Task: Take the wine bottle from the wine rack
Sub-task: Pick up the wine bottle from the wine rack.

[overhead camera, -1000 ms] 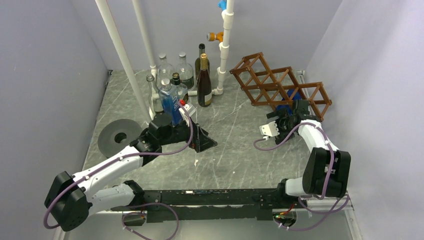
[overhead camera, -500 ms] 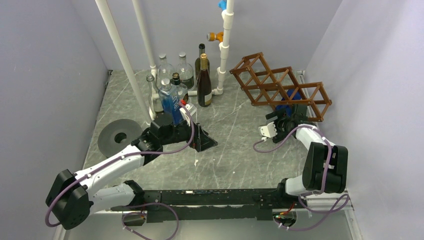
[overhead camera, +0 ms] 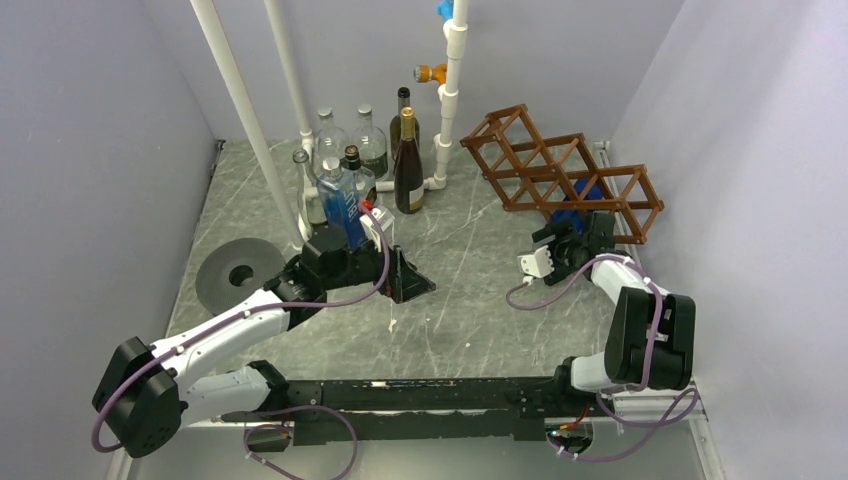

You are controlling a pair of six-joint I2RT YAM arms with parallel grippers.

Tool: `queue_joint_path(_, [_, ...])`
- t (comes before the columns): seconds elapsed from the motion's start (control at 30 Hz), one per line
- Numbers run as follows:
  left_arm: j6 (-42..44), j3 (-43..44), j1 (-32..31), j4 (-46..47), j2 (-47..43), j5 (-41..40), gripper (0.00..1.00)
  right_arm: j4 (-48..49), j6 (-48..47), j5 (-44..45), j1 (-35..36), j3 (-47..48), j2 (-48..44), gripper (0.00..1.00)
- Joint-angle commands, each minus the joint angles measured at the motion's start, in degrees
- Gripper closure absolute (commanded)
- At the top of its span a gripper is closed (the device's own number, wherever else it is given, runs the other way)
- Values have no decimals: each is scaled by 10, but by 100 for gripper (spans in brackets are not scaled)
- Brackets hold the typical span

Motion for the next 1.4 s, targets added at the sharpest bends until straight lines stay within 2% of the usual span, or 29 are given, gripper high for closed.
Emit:
queue_joint_path(0.0, [-7,13,-2,11,1,-2,0,-99,-181,8,-8,-14,-19,40])
queue_joint_path(0.6, [-15,17,-2,19,14,1,0,-296,-220,-66,61,32,-52,41])
queue_joint_path(0.83, [-26,19,-3,32,29,6,0,-333,-209,-68,99,24,-53,33])
queue_joint_path(1.23, [-30,23,-4,39,48,10,0,-325,-189,-58,145,-21,-42,19])
queue_joint_path(1.37, [-30,20,-4,39,49,9,0,-323,-184,-53,156,-32,-40,17])
